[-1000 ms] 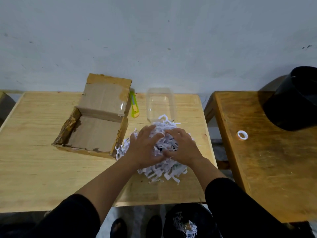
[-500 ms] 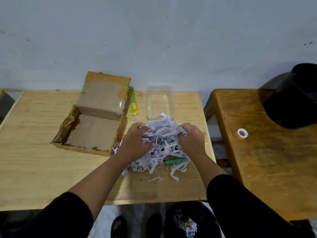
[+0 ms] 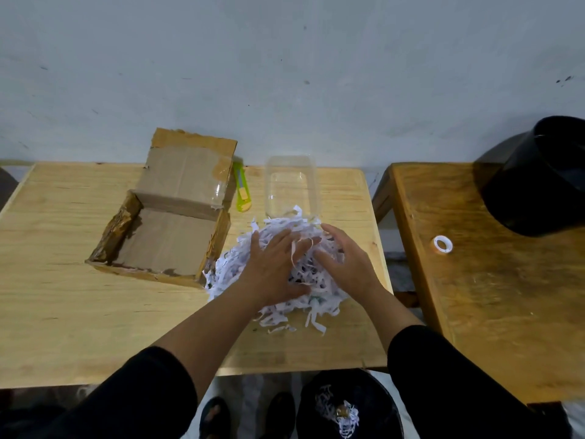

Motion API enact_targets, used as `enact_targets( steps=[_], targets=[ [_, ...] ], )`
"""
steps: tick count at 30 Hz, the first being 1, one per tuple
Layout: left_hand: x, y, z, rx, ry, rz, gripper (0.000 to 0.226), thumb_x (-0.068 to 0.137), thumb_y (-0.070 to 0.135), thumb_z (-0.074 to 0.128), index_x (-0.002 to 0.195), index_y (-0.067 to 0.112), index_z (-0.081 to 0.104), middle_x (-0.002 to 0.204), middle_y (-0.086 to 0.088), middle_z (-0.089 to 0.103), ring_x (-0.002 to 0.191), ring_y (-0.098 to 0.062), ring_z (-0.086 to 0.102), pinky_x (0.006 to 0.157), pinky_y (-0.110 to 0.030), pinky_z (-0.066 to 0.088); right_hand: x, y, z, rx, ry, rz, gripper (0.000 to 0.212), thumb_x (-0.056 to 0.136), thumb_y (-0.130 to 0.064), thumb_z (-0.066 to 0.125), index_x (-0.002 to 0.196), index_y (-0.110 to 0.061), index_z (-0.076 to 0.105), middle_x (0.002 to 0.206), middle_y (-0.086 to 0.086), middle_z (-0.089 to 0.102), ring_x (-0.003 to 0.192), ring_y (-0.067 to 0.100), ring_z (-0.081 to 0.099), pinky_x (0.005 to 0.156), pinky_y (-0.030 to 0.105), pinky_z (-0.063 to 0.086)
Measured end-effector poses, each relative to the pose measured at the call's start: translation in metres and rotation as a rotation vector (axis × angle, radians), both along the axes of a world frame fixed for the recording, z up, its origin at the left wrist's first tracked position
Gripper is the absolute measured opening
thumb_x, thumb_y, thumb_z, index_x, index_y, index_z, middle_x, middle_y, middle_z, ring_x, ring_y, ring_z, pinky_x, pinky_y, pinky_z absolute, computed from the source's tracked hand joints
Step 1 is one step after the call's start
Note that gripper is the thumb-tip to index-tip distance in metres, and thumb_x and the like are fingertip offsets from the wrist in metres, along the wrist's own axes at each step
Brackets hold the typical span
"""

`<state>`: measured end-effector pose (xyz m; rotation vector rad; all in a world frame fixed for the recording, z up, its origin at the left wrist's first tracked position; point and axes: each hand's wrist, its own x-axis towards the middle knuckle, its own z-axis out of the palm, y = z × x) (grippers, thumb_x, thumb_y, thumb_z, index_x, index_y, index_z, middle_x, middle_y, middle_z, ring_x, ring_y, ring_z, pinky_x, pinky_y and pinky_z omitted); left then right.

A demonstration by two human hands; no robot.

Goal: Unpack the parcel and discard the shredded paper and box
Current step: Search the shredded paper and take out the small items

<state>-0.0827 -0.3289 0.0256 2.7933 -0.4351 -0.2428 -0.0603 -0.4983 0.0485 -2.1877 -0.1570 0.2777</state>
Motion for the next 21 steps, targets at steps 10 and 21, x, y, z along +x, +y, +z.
enact_targets(
  steps=[10,21],
  targets=[
    [0.016,0.039,0.004,-0.045,-0.116,0.339,0.039,0.08,0.016,0.057,0.118,0.015,0.052,0.102,-0.013,0.06,0.092,-0.035,0.058,0.078,-0.037,0.041,0.003,-0.008,-0.013,-0.155,0.002,-0.024,0.066,0.084,-0.026,0.065,0.14,-0.031,0.031,0.128,0.01,0.057,0.112,0.026,0.056,0.09,0.033,0.044],
    [-0.006,0.008,0.023,-0.353,-0.505,-0.088,0.03,0.063,0.026,0.058,0.092,0.018,0.058,0.106,-0.005,0.058,0.105,-0.019,0.049,0.098,-0.046,0.032,-0.005,-0.007,-0.006,-0.324,-0.439,-0.033,0.019,0.068,-0.003,0.066,0.084,-0.005,0.056,0.083,0.012,0.052,0.075,0.023,0.047,0.062,0.031,0.041]
  ],
)
